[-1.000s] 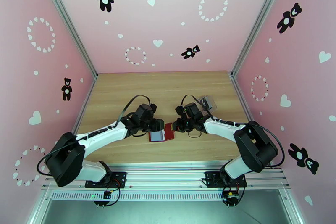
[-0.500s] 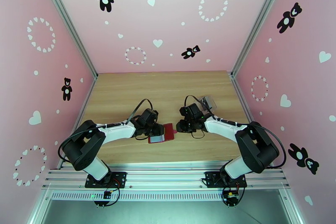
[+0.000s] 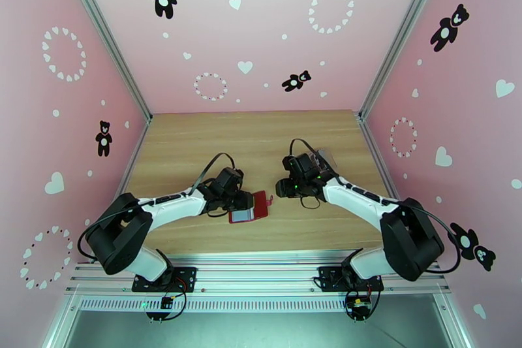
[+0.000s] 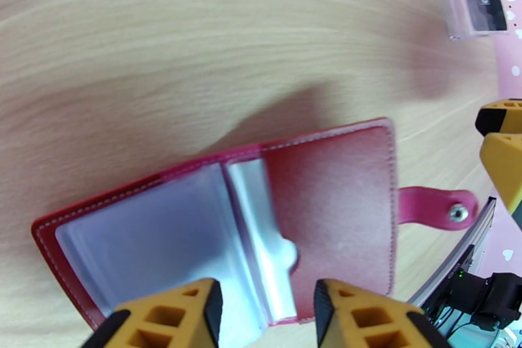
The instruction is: Put the credit cards into the card holder
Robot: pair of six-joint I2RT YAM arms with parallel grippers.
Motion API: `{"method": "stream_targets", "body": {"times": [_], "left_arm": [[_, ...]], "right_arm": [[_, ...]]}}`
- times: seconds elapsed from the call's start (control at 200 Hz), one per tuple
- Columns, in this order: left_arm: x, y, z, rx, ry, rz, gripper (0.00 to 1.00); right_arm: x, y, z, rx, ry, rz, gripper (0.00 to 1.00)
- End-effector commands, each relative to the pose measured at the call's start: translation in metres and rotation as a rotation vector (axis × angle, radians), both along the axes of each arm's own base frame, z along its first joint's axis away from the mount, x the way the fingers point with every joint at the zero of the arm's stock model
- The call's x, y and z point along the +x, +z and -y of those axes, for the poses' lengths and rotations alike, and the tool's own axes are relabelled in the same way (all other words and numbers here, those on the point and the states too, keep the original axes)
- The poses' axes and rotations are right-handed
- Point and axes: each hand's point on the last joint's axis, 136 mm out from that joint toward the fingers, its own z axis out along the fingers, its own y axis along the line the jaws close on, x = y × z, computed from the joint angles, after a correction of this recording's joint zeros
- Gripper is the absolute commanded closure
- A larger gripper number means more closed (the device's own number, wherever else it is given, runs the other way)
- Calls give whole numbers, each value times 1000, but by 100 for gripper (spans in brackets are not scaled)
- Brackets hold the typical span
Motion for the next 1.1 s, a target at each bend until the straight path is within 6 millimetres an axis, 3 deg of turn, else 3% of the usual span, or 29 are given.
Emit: {"method": "stream_targets", "body": {"times": [0.0,0.1,0.34,0.51,0.611,0.786,0.906,1.091], "left_arm": [[1,16,0,0,-6,35,56],[1,29,-4,2,0,62,55],[3,54,-15,6,35,120,54],[3,51,-23,24,76,125,53],[4,48,-27,51,87,125,53],[4,45,-34,65,98,123,51],[3,42,-37,64,101,109,51],[1,39,-40,68,102,101,50]], "right_arm": [[7,48,18,-35,-44,137,46],[3,75,30,-23,-74,225,39],[-6,119,43,11,-75,387,23],[6,130,62,-161,-89,396,18],[24,121,75,-295,-75,333,17],[65,76,116,-465,-82,102,21],[90,49,147,-519,-115,-32,33],[118,28,180,-526,-168,-104,34]]}}
